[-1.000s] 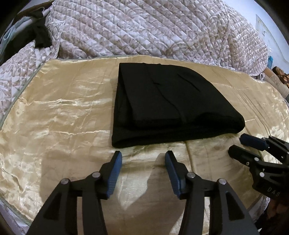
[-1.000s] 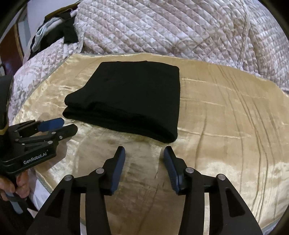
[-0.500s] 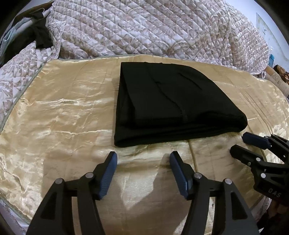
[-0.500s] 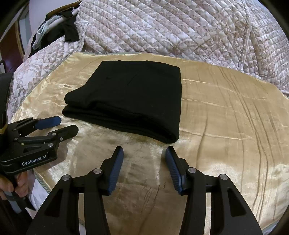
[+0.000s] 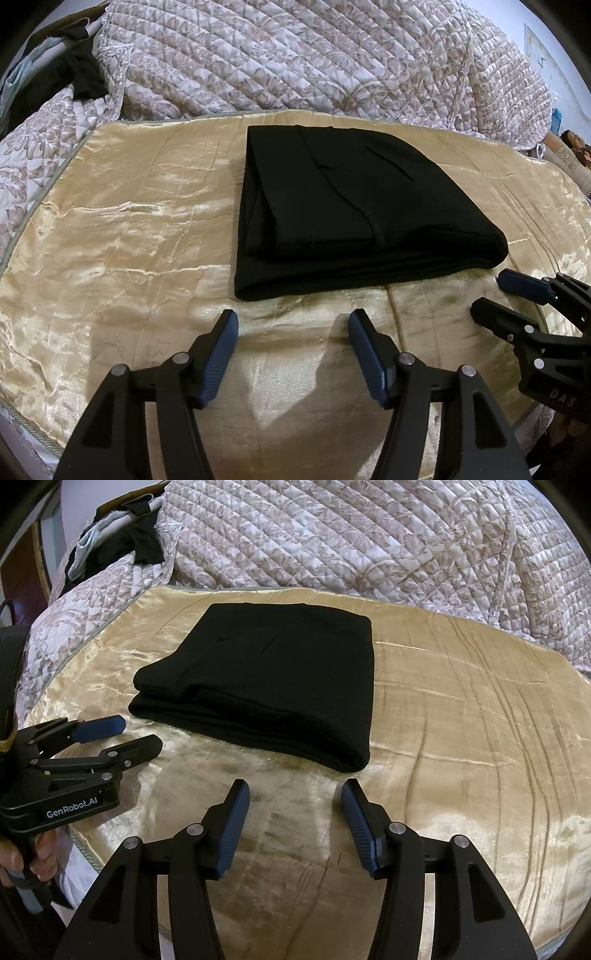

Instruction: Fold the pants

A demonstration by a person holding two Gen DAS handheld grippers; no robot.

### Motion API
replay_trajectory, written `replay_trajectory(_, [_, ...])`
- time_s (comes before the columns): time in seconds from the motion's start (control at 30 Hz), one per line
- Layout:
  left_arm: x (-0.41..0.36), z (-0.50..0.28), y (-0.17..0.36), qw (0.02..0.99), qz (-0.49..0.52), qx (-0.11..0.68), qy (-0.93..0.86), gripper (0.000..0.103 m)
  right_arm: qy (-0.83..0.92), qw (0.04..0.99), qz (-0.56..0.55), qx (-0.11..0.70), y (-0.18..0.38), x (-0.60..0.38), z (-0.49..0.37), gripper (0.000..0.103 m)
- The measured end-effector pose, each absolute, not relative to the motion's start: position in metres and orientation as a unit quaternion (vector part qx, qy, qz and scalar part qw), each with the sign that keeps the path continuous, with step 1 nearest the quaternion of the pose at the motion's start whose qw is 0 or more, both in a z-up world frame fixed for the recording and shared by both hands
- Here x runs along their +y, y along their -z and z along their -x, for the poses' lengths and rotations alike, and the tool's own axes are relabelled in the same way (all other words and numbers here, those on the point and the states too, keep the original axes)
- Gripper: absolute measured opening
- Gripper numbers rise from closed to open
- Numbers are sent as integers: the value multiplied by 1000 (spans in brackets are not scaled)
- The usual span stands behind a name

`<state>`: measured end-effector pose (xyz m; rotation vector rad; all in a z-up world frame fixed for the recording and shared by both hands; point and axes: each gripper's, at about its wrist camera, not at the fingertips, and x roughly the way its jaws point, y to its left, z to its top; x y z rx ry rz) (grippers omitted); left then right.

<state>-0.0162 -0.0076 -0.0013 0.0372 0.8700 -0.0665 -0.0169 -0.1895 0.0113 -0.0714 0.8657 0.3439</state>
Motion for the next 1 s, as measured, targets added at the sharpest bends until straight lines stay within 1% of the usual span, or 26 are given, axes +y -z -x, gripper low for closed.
replay_trajectory(1.0, [-7,15,3,905,-20,423,30,68,-165,893,34,417,-11,-189,17,54])
